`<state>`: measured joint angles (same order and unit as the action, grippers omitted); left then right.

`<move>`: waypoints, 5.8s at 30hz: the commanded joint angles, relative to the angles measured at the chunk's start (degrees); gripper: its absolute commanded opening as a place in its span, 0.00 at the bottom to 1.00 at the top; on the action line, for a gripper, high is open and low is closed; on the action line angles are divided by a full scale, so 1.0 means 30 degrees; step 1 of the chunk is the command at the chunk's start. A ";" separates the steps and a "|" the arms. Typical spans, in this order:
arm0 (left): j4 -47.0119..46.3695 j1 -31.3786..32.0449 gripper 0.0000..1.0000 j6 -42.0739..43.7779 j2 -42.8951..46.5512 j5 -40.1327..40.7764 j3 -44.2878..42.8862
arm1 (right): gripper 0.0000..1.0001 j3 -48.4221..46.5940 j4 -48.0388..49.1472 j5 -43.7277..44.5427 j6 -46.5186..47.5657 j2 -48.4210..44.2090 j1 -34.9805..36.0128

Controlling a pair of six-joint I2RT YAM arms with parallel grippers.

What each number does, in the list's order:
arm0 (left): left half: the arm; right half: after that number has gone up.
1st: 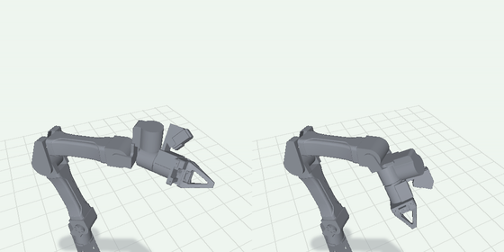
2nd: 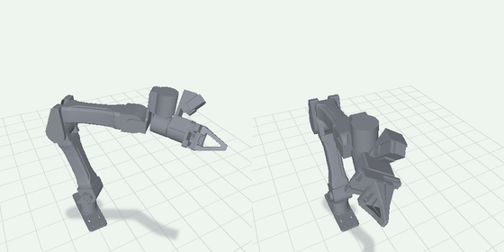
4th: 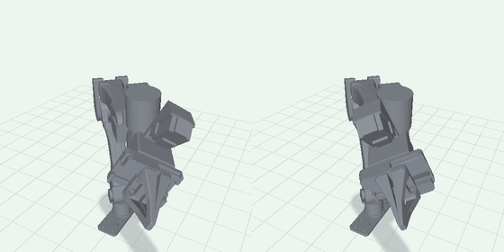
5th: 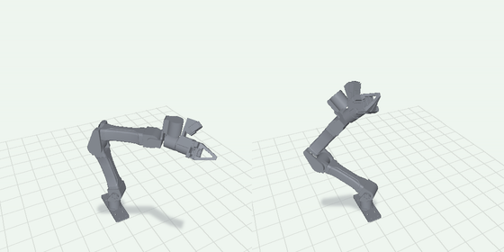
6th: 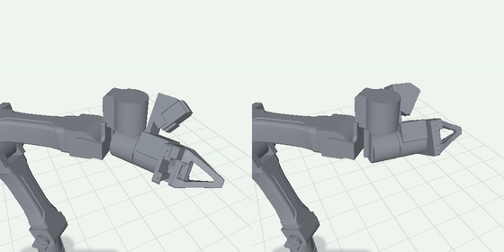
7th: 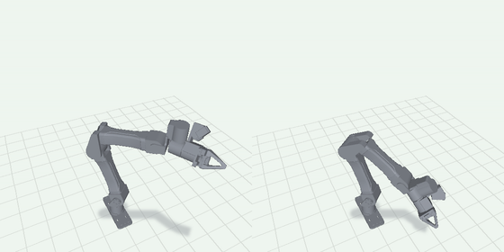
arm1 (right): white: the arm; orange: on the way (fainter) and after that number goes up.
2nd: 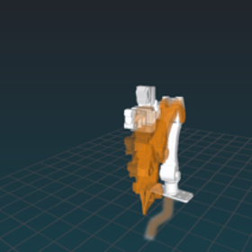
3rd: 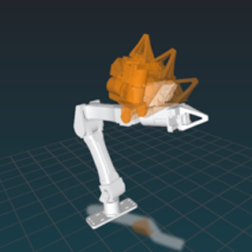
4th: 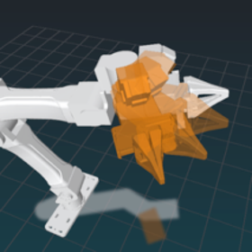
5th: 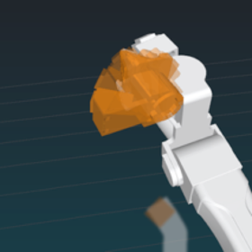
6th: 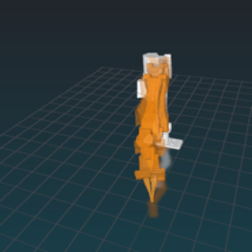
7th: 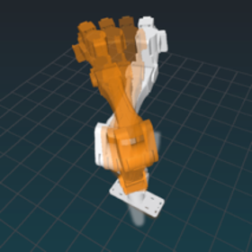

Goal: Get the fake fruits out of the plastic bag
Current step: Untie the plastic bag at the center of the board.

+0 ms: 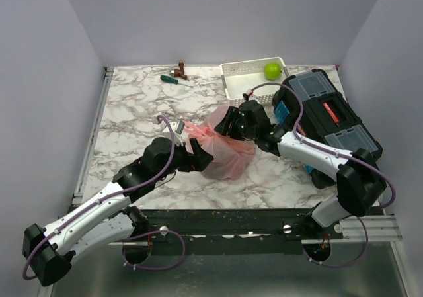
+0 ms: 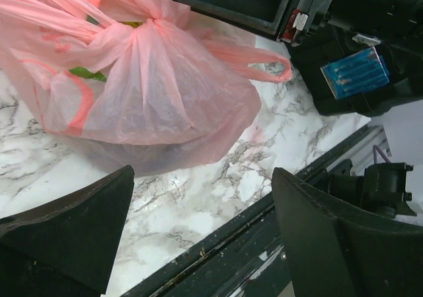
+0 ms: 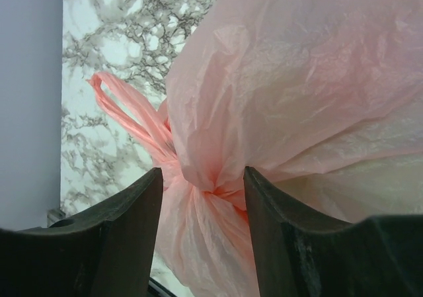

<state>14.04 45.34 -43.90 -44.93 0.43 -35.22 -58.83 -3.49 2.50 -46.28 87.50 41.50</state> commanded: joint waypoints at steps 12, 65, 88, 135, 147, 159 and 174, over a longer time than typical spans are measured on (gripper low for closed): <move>0.1171 -0.0132 0.82 0.0474 -0.2770 0.0507 -0.2380 | 0.56 -0.3797 -0.5686 0.7298 -0.2795 0.3054 0.2137; -0.0285 -0.1807 0.10 0.1542 -0.9296 -0.2896 -0.4220 | 0.01 -0.3429 -0.4096 0.6062 -0.0836 -0.0010 0.2082; -0.0191 -0.1907 0.00 0.1069 -0.7370 -0.2914 -0.1947 | 0.03 -0.5580 -0.6285 0.7534 0.5032 -0.0862 0.0234; -0.4711 -0.1655 0.00 -0.1061 -0.9011 -0.6789 -0.0366 | 0.46 0.3158 0.0225 0.1671 -0.1510 -0.4715 0.0259; -0.4421 -0.1542 0.00 -0.1127 -0.9579 -0.7023 -0.0806 | 0.01 0.2128 0.1197 0.1559 -0.1519 -0.2839 0.0250; -0.4390 -0.2299 0.00 -0.1241 -0.9135 -0.6859 0.0449 | 0.01 0.1438 0.0063 0.0834 0.0980 -0.4549 -0.1454; -0.2908 -0.2468 0.00 -0.0979 -0.6648 -0.4751 0.1595 | 0.01 0.2053 0.1932 -1.0557 -0.1074 -0.3719 -0.9364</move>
<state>2.28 38.33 -47.22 -67.77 -17.23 -32.38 -52.84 -2.07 -17.02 -46.96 74.54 17.89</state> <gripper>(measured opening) 0.003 0.009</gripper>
